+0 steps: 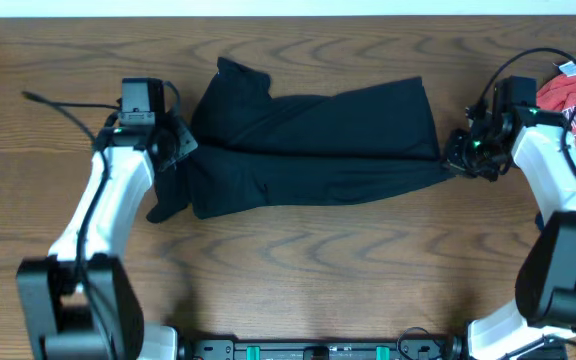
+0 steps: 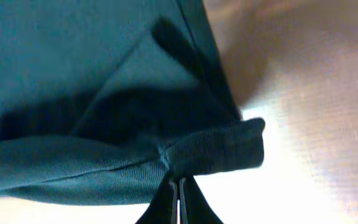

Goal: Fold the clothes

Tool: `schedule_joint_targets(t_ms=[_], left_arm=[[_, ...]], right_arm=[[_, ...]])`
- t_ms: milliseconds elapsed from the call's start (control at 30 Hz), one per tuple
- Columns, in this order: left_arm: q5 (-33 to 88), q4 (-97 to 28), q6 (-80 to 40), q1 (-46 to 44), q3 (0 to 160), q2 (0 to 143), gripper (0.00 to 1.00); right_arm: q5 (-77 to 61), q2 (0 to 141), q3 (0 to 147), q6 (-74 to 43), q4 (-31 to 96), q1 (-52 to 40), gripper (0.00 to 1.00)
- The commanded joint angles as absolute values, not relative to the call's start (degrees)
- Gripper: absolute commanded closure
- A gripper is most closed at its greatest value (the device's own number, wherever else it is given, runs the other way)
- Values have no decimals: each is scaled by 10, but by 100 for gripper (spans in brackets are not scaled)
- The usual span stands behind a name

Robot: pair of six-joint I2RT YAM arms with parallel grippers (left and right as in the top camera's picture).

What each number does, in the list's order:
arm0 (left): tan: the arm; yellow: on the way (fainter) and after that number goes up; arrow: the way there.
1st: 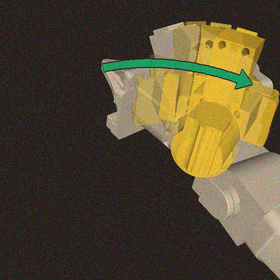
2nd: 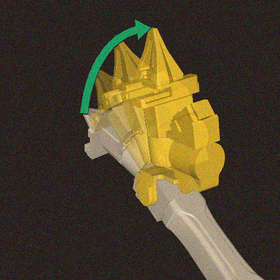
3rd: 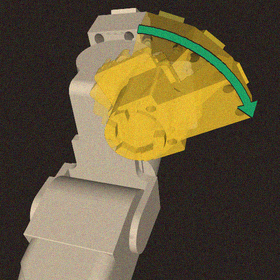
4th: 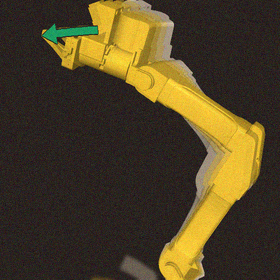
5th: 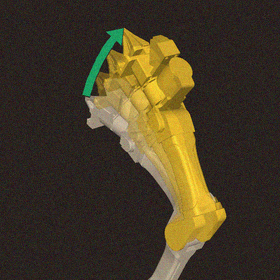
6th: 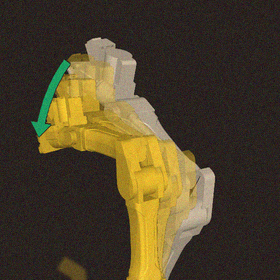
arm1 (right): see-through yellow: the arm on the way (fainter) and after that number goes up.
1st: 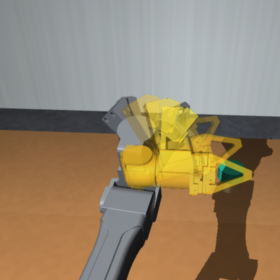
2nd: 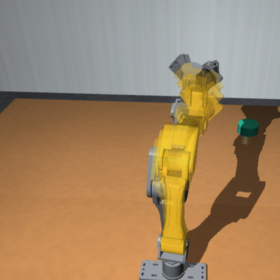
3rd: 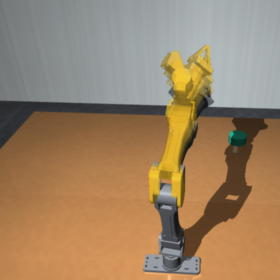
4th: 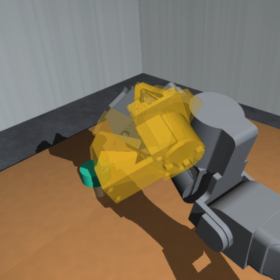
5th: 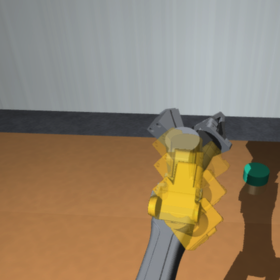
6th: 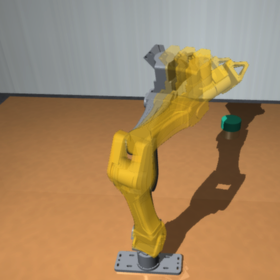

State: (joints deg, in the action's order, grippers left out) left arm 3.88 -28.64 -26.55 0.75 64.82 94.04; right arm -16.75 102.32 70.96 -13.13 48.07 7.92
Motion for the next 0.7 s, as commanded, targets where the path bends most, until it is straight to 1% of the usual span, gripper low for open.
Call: schedule_joint_targets(t_ms=[0, 200, 233, 267, 300, 333, 367, 400, 500, 667], left_arm=[[29, -257, -258, 12, 660, 971, 94], [34, -232, -265, 12, 660, 986, 94], [34, -232, -265, 12, 660, 986, 94], [34, -233, -264, 12, 660, 986, 94], [34, -233, -264, 12, 659, 987, 91], [35, -233, -264, 12, 659, 987, 86], [35, -232, -262, 12, 659, 987, 70], [35, -229, -260, 12, 659, 987, 64], [35, -217, -244, 12, 668, 987, 65], [35, -226, -216, 4, 728, 987, 65]], right_arm=[[-175, 1054, 720, -132, 449, 82, 99], [-212, 1086, 720, -132, 368, 82, 99], [-221, 1089, 720, -132, 358, 81, 82], [-225, 1092, 719, -132, 352, 80, 57], [-226, 1095, 719, -128, 347, 78, 22], [-232, 1098, 719, -120, 343, 76, 9], [-239, 1098, 720, -109, 339, 74, 1], [-247, 1098, 720, -100, 333, 72, 1], [-262, 1098, 741, -69, 339, 67, 1], [-254, 1098, 838, -27, 415, 60, 1]])
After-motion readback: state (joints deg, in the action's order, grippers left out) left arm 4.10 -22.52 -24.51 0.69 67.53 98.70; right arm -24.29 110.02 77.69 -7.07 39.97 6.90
